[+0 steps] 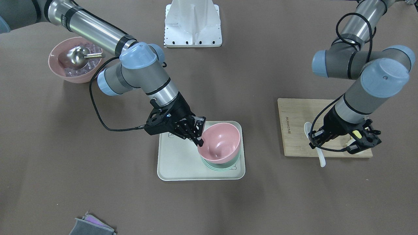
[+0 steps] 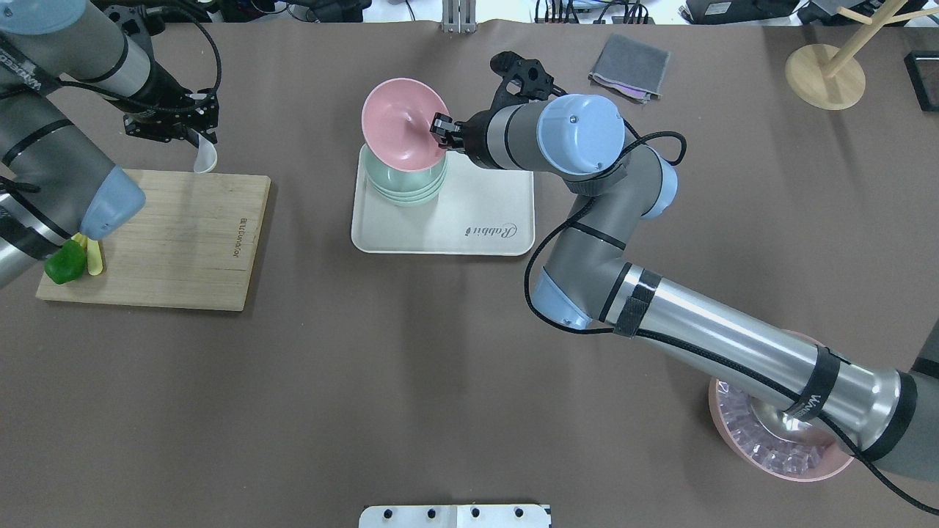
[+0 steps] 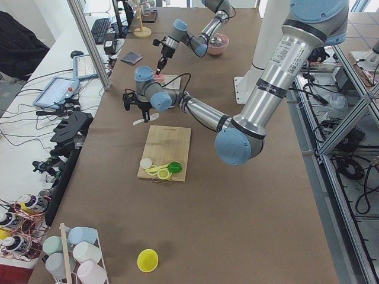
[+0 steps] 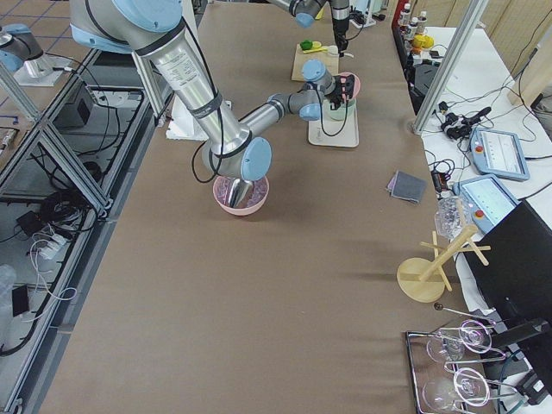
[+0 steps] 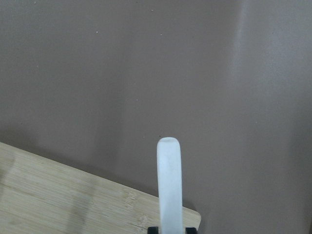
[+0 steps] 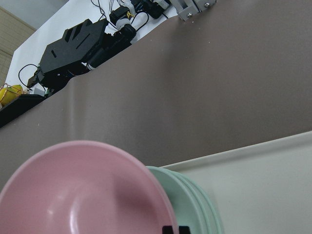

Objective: Stack pink bowl on green and place spoon
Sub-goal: 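Set the pink bowl on the green bowls, open right gripper while left lifts spoon, then withdraw the right gripper while the left gripper carries the spoon over the pink bowl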

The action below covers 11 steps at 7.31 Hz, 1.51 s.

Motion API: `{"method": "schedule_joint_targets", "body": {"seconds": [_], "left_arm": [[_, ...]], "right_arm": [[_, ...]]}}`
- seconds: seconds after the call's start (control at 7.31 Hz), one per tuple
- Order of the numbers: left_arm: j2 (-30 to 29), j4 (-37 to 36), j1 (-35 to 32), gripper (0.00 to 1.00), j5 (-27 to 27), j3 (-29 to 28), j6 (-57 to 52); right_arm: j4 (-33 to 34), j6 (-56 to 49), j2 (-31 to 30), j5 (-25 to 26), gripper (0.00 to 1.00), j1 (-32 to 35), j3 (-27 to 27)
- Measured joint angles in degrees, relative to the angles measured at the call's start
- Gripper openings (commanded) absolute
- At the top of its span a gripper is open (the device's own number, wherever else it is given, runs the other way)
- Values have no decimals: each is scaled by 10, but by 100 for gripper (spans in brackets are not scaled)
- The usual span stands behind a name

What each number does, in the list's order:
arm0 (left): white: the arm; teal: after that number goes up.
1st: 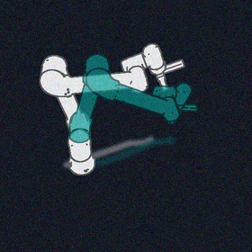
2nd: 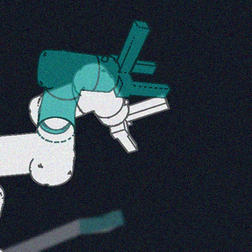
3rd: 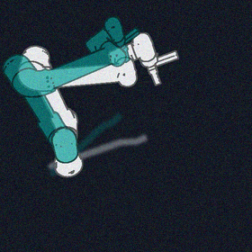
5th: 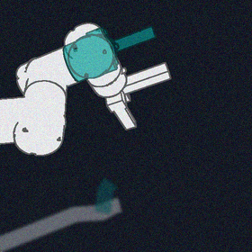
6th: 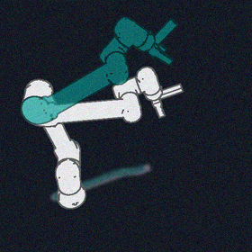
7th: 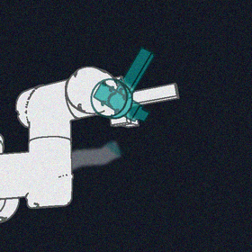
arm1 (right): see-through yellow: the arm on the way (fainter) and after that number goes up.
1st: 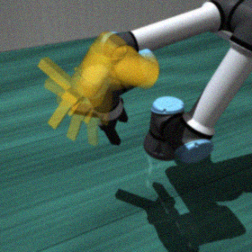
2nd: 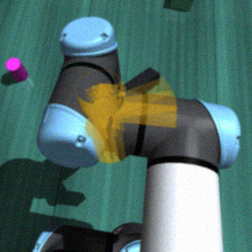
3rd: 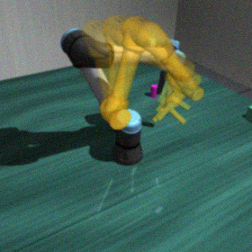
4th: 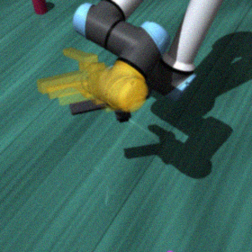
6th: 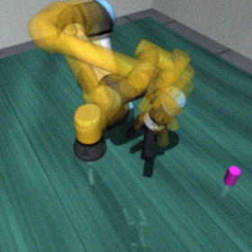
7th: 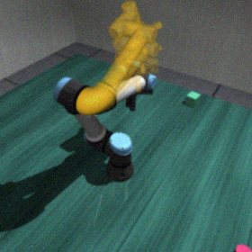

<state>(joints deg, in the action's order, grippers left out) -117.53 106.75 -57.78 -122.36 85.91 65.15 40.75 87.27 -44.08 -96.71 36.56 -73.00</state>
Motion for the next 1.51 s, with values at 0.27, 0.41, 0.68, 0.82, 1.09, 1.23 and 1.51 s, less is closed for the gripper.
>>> {"method": "schedule_joint_targets", "body": {"seconds": [0.27,0.41,0.68,0.82,1.09,1.23,1.51], "left_arm": [[0,-1,0,0,0,0,-2],[0,-2,0,0,0,0,-3],[-5,-4,1,0,-2,2,-1],[-20,-2,1,0,-11,5,3],[-82,10,3,0,-37,2,27],[-111,38,6,0,-42,-12,39],[-138,144,25,0,-40,-70,47]], "right_arm": [[0,0,0,0,100,0,2],[0,1,0,0,100,0,2],[1,5,-2,-8,100,5,-4],[2,5,-5,-33,100,19,-9],[7,-16,-29,-133,100,77,-20],[8,-45,-44,-187,100,110,-23],[8,-94,-68,-258,100,157,-25]]}}
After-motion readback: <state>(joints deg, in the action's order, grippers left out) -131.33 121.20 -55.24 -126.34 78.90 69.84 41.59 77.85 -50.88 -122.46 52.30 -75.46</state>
